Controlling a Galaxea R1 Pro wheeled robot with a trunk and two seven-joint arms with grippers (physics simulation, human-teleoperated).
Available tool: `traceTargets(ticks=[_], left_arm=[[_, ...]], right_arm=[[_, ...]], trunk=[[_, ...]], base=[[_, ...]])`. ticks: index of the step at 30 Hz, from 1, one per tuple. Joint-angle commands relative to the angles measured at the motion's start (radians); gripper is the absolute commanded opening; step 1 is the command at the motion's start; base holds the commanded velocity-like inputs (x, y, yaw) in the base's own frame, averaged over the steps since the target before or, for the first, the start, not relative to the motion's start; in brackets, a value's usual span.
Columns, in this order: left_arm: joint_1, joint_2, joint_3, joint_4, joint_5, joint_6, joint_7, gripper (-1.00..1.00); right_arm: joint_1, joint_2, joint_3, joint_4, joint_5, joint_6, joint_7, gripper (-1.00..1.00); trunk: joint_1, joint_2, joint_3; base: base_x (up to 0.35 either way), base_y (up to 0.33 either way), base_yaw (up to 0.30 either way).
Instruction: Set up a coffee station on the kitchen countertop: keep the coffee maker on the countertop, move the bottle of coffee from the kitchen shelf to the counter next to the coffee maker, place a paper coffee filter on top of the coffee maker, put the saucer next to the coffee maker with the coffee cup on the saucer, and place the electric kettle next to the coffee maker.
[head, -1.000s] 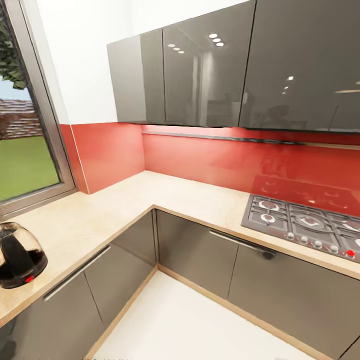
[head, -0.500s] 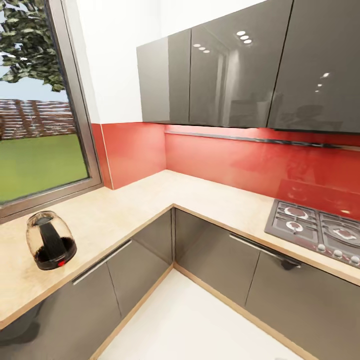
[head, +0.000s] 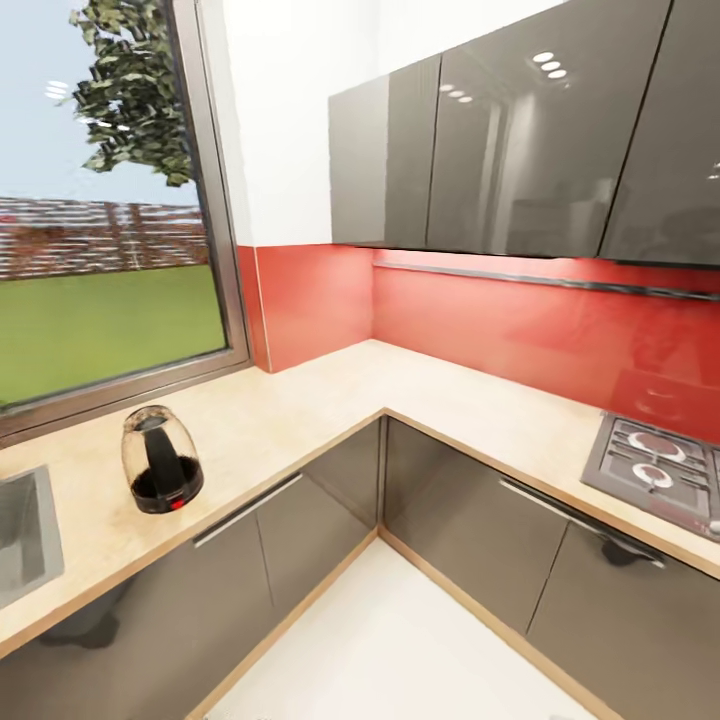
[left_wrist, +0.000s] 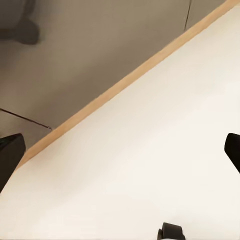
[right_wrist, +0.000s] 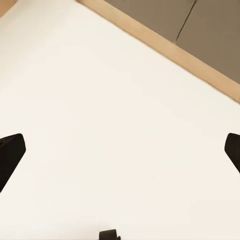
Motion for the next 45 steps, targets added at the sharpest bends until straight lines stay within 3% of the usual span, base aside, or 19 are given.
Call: traceTargets(ticks=[1, 33, 45], left_arm=[[-0.001, 0.0, 0.005, 0.002, -0.011, -0.005, 0.003, 1.0], [-0.001, -0.002, 0.005, 0.002, -0.011, -0.005, 0.003, 1.0], [-0.001, -0.002, 0.005, 0.002, -0.011, -0.004, 0.003, 1.0]], right_arm=[[0.0, 0.0, 0.002, 0.0, -0.008, -0.003, 0.0, 1.0], [0.0, 0.0, 0.002, 0.0, -0.008, -0.004, 0.0, 1.0], [0.0, 0.0, 0.002, 0.0, -0.008, -0.004, 0.0, 1.0]], trunk=[[0.0, -0.001, -0.001], [0.0, -0.001, -0.001], [0.0, -0.001, -0.001]], base=[[0.0, 0.0, 0.275], [0.0, -0.001, 0.275], [0.0, -0.214, 0.275]])
